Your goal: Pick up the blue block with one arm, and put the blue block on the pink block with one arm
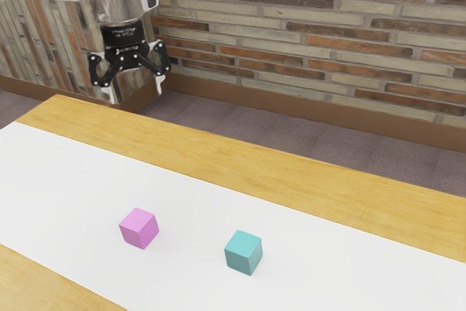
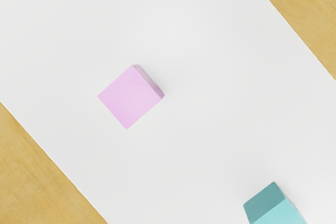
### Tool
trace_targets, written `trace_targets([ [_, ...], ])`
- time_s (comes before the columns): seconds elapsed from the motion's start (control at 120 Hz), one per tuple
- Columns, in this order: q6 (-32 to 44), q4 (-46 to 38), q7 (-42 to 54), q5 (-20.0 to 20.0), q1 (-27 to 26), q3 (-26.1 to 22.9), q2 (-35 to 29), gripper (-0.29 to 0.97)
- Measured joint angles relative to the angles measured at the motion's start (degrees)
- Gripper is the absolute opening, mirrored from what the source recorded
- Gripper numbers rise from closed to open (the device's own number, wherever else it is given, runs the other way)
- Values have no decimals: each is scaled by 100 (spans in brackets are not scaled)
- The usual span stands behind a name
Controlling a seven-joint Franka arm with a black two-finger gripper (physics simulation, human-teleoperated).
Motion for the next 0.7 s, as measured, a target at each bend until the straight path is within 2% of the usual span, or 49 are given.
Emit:
trace_targets([
  [0.233, 184, 54, -1046, -78, -229, 117, -49, 68],
  [0.35, 89, 129, -1356, -113, -224, 82, 347, 68],
  [0.4, 67, 319, -1358, -140, 8, -314, 652, 68],
  [0.45, 77, 254, -1302, -155, 349, -1111, 657, 68],
  [0.5, 253, 6, -1119, -127, 364, -1582, 740, 68],
  [0.583, 817, -465, -694, -80, 293, -1826, 1032, 68],
  [0.7, 1713, -1316, -183, 89, 362, -1881, 885, 68],
])
